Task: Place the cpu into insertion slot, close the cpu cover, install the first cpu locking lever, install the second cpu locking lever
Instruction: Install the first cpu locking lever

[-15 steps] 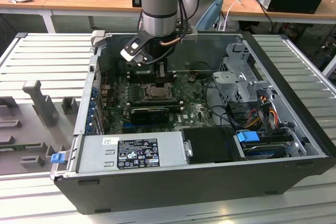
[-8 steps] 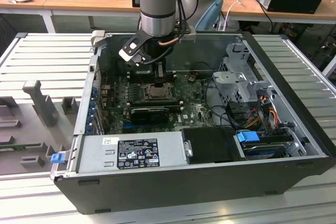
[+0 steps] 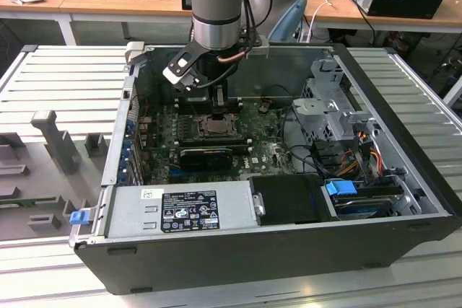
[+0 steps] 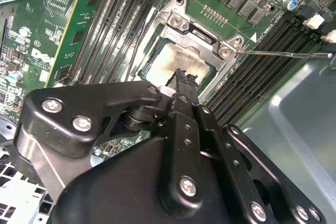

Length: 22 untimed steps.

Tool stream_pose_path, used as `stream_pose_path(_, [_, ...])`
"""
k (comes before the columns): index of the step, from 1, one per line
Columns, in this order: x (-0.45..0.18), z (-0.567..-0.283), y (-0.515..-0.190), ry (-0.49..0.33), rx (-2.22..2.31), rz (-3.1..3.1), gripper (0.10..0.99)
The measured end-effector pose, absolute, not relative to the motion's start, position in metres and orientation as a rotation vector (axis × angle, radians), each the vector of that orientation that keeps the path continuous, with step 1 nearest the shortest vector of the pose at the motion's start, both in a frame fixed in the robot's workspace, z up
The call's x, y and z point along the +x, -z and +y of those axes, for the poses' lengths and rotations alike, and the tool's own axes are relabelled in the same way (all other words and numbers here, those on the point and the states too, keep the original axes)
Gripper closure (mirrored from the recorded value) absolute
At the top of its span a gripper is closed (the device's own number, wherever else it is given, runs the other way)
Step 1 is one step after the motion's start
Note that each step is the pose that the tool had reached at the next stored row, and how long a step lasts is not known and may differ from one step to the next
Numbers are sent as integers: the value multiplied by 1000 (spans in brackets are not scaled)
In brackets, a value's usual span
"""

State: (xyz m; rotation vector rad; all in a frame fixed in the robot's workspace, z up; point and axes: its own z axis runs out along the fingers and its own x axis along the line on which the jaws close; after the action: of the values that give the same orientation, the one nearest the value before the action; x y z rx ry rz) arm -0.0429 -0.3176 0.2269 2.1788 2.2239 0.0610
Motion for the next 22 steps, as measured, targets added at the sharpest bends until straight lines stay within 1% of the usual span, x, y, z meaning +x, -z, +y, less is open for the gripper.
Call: stream_pose_path(22, [-43,-318,-230,-57,2177,2222,980])
